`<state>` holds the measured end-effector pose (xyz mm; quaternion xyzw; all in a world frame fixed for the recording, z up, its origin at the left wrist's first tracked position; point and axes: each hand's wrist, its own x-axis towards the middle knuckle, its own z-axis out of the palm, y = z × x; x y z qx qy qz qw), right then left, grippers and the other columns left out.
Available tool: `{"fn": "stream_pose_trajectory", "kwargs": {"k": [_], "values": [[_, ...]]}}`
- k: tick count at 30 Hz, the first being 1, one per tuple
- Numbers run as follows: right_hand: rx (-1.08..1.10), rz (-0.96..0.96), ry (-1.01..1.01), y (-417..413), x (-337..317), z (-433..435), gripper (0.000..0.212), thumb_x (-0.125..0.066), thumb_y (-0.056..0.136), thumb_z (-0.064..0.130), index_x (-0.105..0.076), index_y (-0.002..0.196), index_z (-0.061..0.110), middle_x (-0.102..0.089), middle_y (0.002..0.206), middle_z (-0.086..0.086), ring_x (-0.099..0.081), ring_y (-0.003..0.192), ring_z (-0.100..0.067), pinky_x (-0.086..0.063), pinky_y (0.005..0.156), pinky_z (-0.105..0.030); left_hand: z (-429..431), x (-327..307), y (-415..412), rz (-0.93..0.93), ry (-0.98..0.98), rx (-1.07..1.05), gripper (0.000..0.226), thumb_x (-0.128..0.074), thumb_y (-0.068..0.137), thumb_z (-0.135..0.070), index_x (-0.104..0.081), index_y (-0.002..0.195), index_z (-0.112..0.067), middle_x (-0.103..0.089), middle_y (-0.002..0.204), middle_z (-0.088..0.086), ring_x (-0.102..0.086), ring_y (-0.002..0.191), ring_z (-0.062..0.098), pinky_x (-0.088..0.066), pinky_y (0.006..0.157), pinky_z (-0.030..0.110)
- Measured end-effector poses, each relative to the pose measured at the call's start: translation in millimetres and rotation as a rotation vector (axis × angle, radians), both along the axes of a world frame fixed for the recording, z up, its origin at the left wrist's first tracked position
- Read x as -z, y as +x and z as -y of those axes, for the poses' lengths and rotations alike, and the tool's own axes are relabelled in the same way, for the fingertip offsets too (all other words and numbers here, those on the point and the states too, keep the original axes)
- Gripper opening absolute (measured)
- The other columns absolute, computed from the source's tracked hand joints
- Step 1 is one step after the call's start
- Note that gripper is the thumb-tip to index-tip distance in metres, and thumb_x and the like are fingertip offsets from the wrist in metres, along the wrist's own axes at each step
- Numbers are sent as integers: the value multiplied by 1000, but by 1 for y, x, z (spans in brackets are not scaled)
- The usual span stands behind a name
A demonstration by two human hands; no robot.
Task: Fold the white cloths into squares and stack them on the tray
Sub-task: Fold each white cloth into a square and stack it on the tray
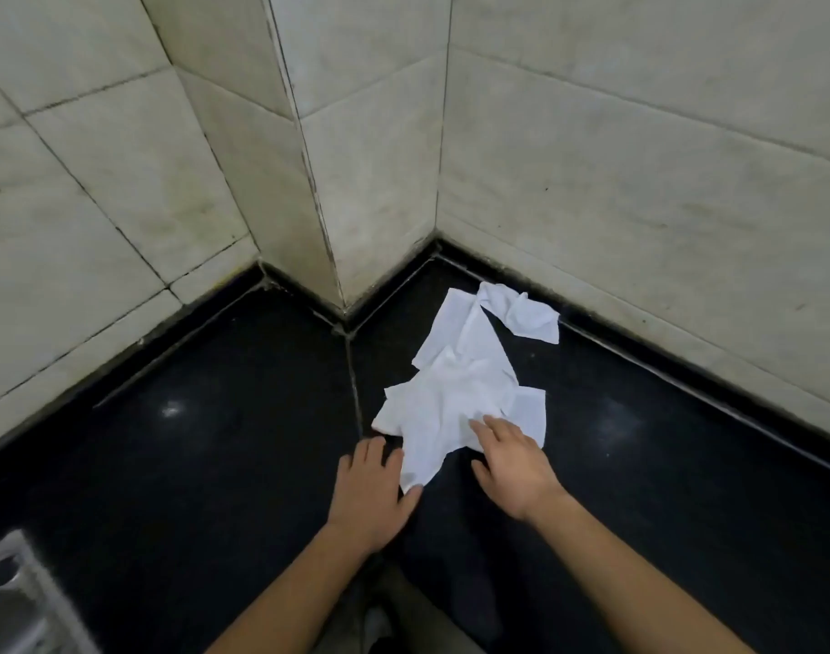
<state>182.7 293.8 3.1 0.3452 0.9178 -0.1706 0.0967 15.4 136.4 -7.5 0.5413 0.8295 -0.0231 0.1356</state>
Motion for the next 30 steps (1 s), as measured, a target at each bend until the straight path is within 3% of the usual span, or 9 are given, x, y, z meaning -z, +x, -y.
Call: {"fn": "stream_pose_trajectory", "kwargs": {"k": [5,7,9,12,16,19,22,26,30], "values": [[45,74,-82,-28,31,-7,69,-47,100,26,-10,159,23,-14,165,-4,-15,152,-23,-21,122,-37,-19,47,-24,110,6,124,44,-59,84,-53,-61,116,-22,-54,109,3,-54,100,24,-48,82,38],[51,105,-96,-36,42,-5,70,-47,100,26,-10,159,22,-15,165,-4,-15,152,-25,-20,122,-38,-23,58,-27,153,17,143,34,-76,75,-41,-66,102,-24,-55,99,1,-58,89,23,-51,73,36],[58,160,-99,-40,51,-2,67,-49,100,30,-17,158,22,-21,163,-3,-18,151,-25,-21,121,-39,-23,70,-30,172,100,151,28,-87,61,-25,-71,83,-23,-55,85,0,-58,74,20,-52,58,32],[61,184,-57,-41,62,-1,60,-62,93,33,-40,147,21,-43,151,-6,-38,140,-29,-32,114,-42,-22,74,-38,205,263,143,20,-83,66,-14,-69,79,-19,-55,86,-2,-56,72,18,-51,56,30],[99,10,76,-47,59,-14,26,-64,91,24,-69,115,17,-66,107,-8,-62,105,-32,-46,95,-42,-34,39,-52,292,511,28,11,-70,83,-12,-70,94,-12,-57,97,-2,-55,83,15,-48,63,26],[93,-133,108,-55,30,-24,24,-54,100,25,-69,118,19,-67,105,-6,-61,99,-29,-47,90,-40,-43,-5,-64,233,617,-82,16,-72,84,-9,-72,99,-11,-61,100,-1,-57,89,13,-46,70,22],[92,-417,227,-61,-17,-44,24,-66,92,12,-71,114,16,-69,94,-5,-65,83,-29,-55,74,-38,-53,-53,-71,215,736,-156,14,-70,88,-7,-70,101,-12,-64,97,-3,-57,83,9,-45,70,19],[133,-667,269,-62,-92,-67,27,-62,92,12,-68,118,18,-69,106,0,-65,92,-21,-51,69,-33,-61,-106,-67,294,922,-307,19,-62,94,-9,-65,112,-13,-64,96,-6,-56,77,2,-45,69,16],[191,-759,53,-55,-126,-63,29,-53,92,12,-56,120,19,-63,118,9,-58,103,-10,-47,76,-30,-46,-128,-52,429,1012,-381,24,-56,99,-14,-58,119,-27,-64,89,-9,-64,74,10,-52,68,23]]}}
